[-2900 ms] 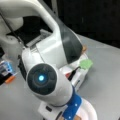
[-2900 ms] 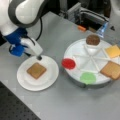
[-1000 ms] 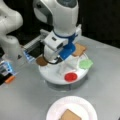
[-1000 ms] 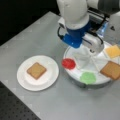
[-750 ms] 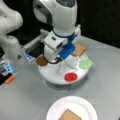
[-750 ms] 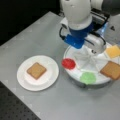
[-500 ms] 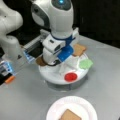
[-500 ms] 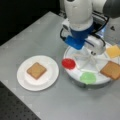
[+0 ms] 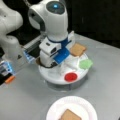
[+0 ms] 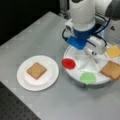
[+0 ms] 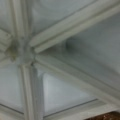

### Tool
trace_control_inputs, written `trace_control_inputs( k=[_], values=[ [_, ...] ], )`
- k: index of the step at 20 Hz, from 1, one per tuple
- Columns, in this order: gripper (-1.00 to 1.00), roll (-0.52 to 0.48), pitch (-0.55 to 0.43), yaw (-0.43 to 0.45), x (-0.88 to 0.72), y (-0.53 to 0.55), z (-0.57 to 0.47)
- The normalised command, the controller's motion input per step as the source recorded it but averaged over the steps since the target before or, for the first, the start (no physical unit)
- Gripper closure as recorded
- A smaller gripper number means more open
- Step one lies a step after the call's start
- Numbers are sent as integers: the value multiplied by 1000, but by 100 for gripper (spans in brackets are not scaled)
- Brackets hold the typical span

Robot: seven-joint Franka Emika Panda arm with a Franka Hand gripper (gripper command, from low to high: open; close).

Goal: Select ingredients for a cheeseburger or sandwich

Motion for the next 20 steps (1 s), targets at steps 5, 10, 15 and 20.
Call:
trace_control_inputs(
  k=[5, 10, 15, 20],
  values=[
    [-100, 0, -277, 17, -328, 146, -162],
    [-100, 13, -288, -19, -293, 138, -127],
    [-100, 45, -284, -32, -285, 127, -142],
    [-100, 73, -290, -63, -259, 174, -205]
  ],
)
